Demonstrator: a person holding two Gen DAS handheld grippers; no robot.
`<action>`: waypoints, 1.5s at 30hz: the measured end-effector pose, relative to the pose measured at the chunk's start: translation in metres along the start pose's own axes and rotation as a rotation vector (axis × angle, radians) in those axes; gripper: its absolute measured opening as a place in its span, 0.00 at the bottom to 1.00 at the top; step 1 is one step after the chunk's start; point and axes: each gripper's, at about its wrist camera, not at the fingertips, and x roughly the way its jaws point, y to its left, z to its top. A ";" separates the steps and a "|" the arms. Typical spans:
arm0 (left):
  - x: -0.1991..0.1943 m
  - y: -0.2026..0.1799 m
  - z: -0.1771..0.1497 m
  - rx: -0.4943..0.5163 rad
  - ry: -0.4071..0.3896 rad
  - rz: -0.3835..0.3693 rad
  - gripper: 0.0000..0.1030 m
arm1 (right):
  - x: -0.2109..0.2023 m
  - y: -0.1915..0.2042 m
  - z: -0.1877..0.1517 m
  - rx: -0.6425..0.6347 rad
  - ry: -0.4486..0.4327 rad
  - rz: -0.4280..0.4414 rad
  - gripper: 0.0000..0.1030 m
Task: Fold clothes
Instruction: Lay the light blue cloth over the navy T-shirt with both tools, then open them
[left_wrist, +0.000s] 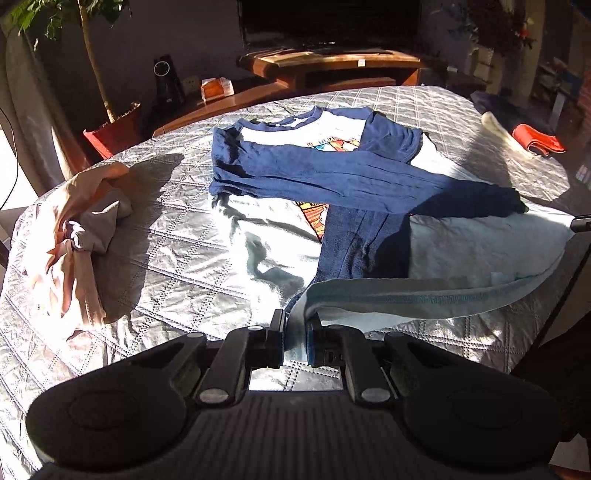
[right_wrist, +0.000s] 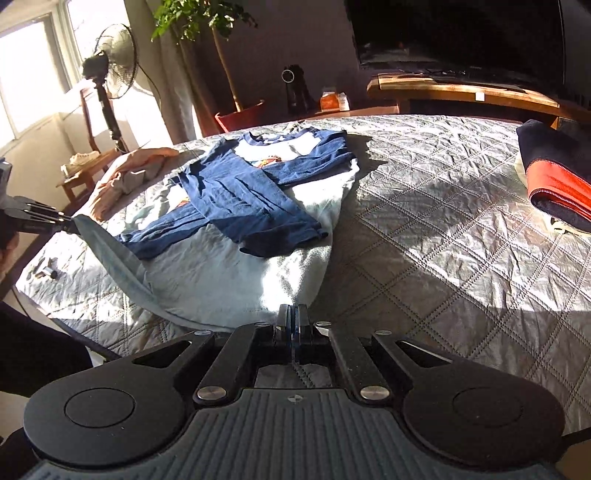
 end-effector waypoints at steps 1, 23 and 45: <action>-0.001 0.001 0.001 -0.011 -0.003 0.000 0.09 | -0.002 0.000 0.003 -0.001 -0.007 -0.004 0.01; 0.110 0.110 0.102 -0.331 -0.024 -0.006 0.10 | 0.160 -0.067 0.174 -0.192 0.037 -0.073 0.01; 0.106 0.108 0.112 -0.502 -0.072 0.147 0.28 | 0.196 0.006 0.135 -0.269 0.003 -0.152 0.49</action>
